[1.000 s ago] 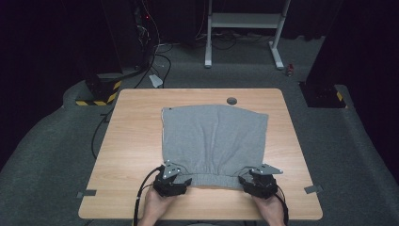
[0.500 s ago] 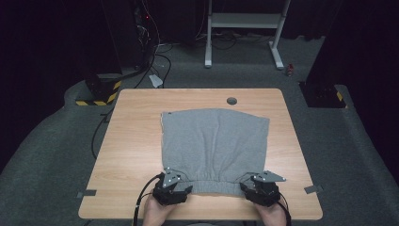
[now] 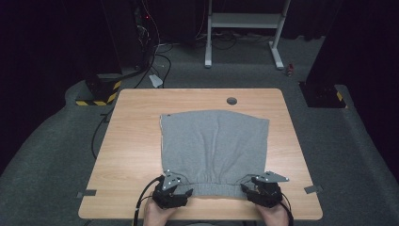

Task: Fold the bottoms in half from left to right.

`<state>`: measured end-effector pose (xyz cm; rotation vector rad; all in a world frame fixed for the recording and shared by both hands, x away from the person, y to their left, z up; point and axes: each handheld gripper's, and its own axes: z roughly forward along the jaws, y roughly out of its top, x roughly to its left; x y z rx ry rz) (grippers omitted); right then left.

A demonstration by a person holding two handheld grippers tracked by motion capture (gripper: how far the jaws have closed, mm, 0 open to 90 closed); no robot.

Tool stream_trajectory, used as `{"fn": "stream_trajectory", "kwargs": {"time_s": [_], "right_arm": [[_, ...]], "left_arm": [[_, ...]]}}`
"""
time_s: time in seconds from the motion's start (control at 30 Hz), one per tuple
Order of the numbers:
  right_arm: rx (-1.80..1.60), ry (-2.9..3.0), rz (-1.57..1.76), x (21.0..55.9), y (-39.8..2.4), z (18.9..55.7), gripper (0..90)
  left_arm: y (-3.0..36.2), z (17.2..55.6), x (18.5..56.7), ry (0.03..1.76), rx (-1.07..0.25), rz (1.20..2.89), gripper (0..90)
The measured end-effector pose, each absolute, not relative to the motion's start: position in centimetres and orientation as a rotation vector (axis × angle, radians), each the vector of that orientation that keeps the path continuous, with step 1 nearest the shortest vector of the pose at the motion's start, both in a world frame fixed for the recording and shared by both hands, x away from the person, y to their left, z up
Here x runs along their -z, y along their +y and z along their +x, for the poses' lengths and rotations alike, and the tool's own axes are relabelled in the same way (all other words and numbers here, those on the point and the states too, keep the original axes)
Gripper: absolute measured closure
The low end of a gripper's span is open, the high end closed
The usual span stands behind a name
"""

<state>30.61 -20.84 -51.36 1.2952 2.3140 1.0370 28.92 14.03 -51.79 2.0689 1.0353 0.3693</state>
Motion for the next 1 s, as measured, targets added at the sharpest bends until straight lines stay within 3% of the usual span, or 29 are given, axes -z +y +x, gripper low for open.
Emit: {"fn": "stream_trajectory", "kwargs": {"time_s": [0.43,0.7,0.9,1.0], "right_arm": [[-1.107,2.32,1.179,49.7,-18.2,31.2,46.5],[-1.217,2.399,1.081,49.7,-15.1,32.0,46.2],[-1.225,2.469,1.023,50.4,-12.1,32.8,46.1],[-1.222,2.491,0.996,50.7,-10.9,32.9,46.1]], "left_arm": [[15.4,31.7,49.8,1.083,-0.288,2.014,33.6],[16.5,34.4,49.4,1.153,-0.33,2.013,36.1],[17.4,36.4,49.7,1.197,-0.33,1.982,44.9],[18.1,37.7,49.8,1.253,-0.334,1.97,43.3]]}}
